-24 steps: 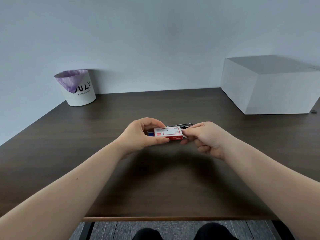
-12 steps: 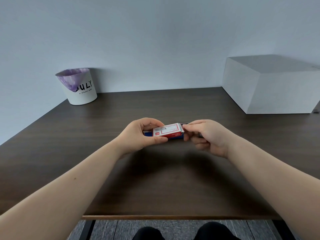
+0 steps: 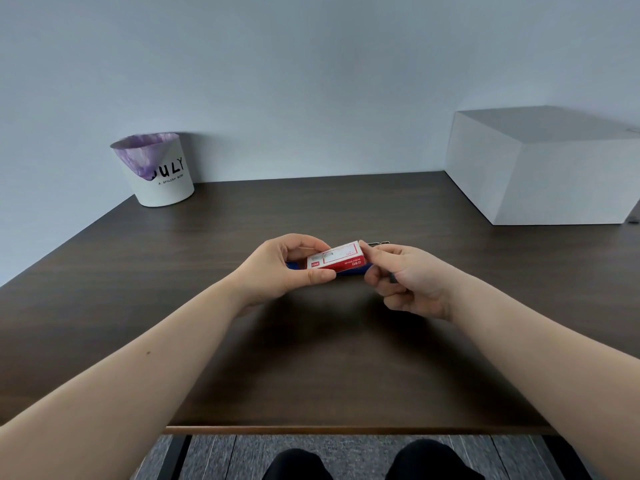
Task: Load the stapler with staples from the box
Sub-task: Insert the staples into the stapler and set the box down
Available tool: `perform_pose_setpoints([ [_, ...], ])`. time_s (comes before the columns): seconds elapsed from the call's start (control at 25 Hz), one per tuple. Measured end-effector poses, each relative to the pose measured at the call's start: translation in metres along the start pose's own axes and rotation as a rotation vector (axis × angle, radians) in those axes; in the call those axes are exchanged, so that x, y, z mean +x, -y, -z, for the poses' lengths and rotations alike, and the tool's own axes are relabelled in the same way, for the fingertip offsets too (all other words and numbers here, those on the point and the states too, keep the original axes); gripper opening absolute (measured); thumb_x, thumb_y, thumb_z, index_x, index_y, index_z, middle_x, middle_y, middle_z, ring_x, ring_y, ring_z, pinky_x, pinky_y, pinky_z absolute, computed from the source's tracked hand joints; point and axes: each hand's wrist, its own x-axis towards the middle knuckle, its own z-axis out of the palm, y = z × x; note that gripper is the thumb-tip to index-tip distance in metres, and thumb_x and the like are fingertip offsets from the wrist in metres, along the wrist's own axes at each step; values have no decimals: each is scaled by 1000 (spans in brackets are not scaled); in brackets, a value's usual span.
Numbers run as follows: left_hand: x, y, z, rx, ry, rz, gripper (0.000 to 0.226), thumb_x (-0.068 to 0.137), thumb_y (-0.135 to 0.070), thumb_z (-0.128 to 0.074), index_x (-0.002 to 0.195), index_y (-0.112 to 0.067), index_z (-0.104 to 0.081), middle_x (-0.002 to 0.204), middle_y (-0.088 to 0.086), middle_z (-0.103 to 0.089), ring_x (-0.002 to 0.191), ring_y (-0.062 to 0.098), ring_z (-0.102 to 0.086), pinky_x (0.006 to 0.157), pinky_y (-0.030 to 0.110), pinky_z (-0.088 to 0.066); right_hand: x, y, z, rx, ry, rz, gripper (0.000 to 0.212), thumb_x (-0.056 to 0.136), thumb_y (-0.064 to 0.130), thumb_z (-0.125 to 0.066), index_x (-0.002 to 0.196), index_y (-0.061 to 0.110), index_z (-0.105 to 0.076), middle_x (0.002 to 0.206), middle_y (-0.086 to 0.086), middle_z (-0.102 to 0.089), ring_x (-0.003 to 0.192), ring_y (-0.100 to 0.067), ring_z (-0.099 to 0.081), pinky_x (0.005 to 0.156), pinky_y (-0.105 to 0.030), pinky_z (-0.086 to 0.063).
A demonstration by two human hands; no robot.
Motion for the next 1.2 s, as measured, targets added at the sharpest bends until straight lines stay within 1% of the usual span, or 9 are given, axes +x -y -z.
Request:
perform_pose_setpoints([
  [0.08,0,0,1,3,8,12,44,55,-34,-82,96,-33,-67,102,-10,-73,95,2,-68,84,20,-54,-3,3,-2,-150,-11,-34,48,85,57,-53,96,11,-63,56,0,-45,40,-8,-24,38,-17,-16],
  [0.2,-1,3,1,149,39,68,49,58,-25,-87,103,-26,-68,100,-10,-74,88,1,-69,84,17,-52,-2,8,0,-259,-103,11,39,87,52,-55,85,14,-62,55,1,-42,41,-9,-24,39,-19,-16],
  [0.32,-1,2,-1,378,102,64,52,62,-29,-86,110,-26,-66,98,-18,-68,87,-4,-65,74,1,-47,-3,17,7,-158,-164,67,9,90,11,-53,95,7,-60,65,-5,-46,51,-11,-32,44,-21,-24],
  [0.44,1,-1,-6,546,129,23,53,66,-36,-82,114,-27,-64,101,-17,-62,92,0,-59,76,3,-44,-1,22,15,-296,-179,130,31,83,-16,-38,102,2,-56,81,-10,-50,65,-15,-40,56,-24,-34],
  [0.64,4,-1,-8,696,137,-44,56,66,-45,-79,117,-26,-64,104,-10,-56,87,3,-51,78,13,-40,8,23,13,-538,-276,238,28,91,-6,-44,117,0,-51,74,-3,-59,88,-25,-60,65,-23,-43],
  [0.76,3,0,-6,724,144,-32,66,64,-50,-78,123,-26,-61,109,-9,-56,100,7,-51,89,20,-41,12,23,12,-517,-313,277,22,93,-2,-45,112,-2,-56,95,-14,-68,72,-16,-59,61,-21,-45],
  [0.88,1,-2,-2,724,119,-52,70,61,-52,-79,124,-30,-58,101,-14,-53,85,0,-48,75,11,-35,12,26,12,-550,-329,337,22,96,6,-45,112,5,-60,107,-11,-68,64,-11,-57,57,-20,-45],
  [1.04,3,-5,2,673,62,-89,53,64,-47,-79,112,-32,-64,87,-20,-53,73,-3,-47,66,9,-33,12,32,17,-650,-329,364,25,96,16,-47,120,14,-56,109,1,-71,84,-14,-61,70,-24,-46],
  [1.2,6,-5,11,531,-131,-82,19,79,-37,-69,95,-27,-70,82,-13,-62,70,9,-52,65,20,-44,19,39,20,-658,-300,359,26,93,9,-51,119,9,-53,114,-6,-69,70,-4,-54,69,-19,-42],
])
